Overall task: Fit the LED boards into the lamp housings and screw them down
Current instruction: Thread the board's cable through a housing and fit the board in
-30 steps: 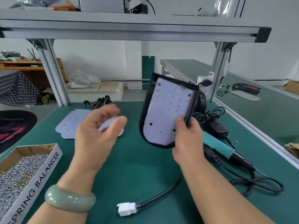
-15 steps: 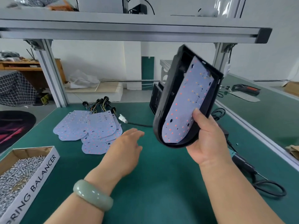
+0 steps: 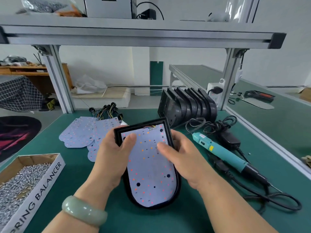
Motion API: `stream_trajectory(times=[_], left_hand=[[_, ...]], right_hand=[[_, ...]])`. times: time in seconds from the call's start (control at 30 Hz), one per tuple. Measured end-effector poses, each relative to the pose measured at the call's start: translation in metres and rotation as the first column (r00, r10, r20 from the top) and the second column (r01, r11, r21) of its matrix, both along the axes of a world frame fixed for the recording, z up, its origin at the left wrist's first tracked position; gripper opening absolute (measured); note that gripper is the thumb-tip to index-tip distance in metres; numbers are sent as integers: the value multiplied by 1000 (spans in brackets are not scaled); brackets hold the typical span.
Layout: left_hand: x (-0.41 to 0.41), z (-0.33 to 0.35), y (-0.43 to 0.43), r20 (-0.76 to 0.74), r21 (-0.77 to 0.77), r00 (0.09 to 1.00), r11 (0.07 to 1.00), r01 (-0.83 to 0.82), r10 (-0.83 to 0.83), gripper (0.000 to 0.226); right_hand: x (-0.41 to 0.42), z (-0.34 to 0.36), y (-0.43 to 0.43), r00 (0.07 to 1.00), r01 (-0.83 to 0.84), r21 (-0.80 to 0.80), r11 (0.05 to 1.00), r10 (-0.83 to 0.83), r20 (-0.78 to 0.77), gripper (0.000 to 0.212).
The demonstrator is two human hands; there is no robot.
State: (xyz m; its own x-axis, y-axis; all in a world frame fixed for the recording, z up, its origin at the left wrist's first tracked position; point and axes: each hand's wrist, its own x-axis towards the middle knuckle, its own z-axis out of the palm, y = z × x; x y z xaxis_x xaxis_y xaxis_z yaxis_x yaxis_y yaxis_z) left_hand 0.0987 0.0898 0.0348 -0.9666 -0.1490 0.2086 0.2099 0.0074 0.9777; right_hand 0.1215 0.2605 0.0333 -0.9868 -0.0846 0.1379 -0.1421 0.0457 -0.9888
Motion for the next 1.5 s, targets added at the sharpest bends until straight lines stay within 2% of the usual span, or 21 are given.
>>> stream_trajectory(times=[0.1, 0.23, 0.33, 0.43, 0.5, 0.53, 0.6, 0.67, 0.8, 0.83, 0.9, 0.97, 1.03, 1.1, 1.17, 1.23, 1.3, 1.37, 1.43, 1.5], left_hand=[[4, 4, 3, -48, -50, 998, 998, 28, -31, 16], [12, 13, 10, -85, 114, 988, 984, 139, -129, 10], [13, 17, 10, -139, 127, 983, 982, 141, -123, 9], [16, 22, 12, -170, 86, 982, 991, 99, -83, 8], [17, 22, 13, -177, 49, 980, 994, 96, -86, 21], [16, 21, 13, -190, 31, 978, 995, 93, -86, 17], [16, 21, 13, -211, 13, 976, 999, 53, -49, 6], [16, 23, 14, -228, -4, 973, 1000, 16, -17, 15], [15, 26, 15, -256, -148, 967, 988, -35, -4, 11], [15, 27, 14, -233, -169, 972, 986, -12, -28, 9], [16, 23, 10, -124, -168, 981, 977, 129, -151, 19], [20, 21, 6, -20, -224, 964, 940, 256, -267, 17], [21, 19, 4, -1, -264, 967, 933, 244, -254, 11], [19, 18, 5, -8, -208, 980, 958, 195, -201, 9], [17, 17, 8, -10, -211, 986, 964, 162, -167, 8], [17, 17, 8, -24, -228, 976, 952, 206, -217, 8], [17, 16, 0, 36, -290, 914, 871, 396, -403, 25], [16, 16, -8, 137, -403, 864, 769, 496, -485, 40], [14, 11, -6, 119, -442, 913, 802, 401, -391, 29], [13, 8, 2, 52, -379, 967, 891, 252, -251, 10]], right_hand=[[4, 9, -2, 995, 63, -65, 996, -68, -71, 10], [6, 12, -6, 972, 157, -124, 980, -175, -156, 22], [8, 16, -9, 975, 139, -178, 974, -166, -149, 13], [9, 16, -11, 959, 196, -166, 966, -224, -171, 15], [11, 18, -13, 943, 222, -166, 961, -255, -214, 14], [12, 19, -14, 937, 232, -169, 958, -266, -226, 16], [11, 20, -15, 940, 232, -209, 950, -274, -204, 15], [10, 20, -15, 946, 231, -229, 946, -273, -175, 13], [9, 20, -14, 956, 220, -298, 929, -265, -122, 12], [8, 20, -13, 961, 216, -335, 917, -260, -93, 12], [4, 19, -9, 962, 242, -421, 874, -271, -10, 14], [0, 19, -5, 956, 279, -453, 847, -290, 47, 17], [1, 20, -2, 973, 220, -471, 854, -224, 48, 22], [3, 19, -1, 990, 137, -498, 856, -139, 34, 26], [2, 17, -2, 985, 167, -477, 863, -166, 44, 18], [0, 17, -1, 964, 257, -437, 862, -264, 46, 10], [-2, 18, 3, 940, 323, -453, 831, -337, 54, 8], [-4, 20, 9, 944, 313, -538, 783, -319, 86, 9], [-3, 22, 11, 966, 245, -593, 767, -246, 80, 8], [-2, 24, 9, 985, 160, -608, 778, -170, 43, 31]])
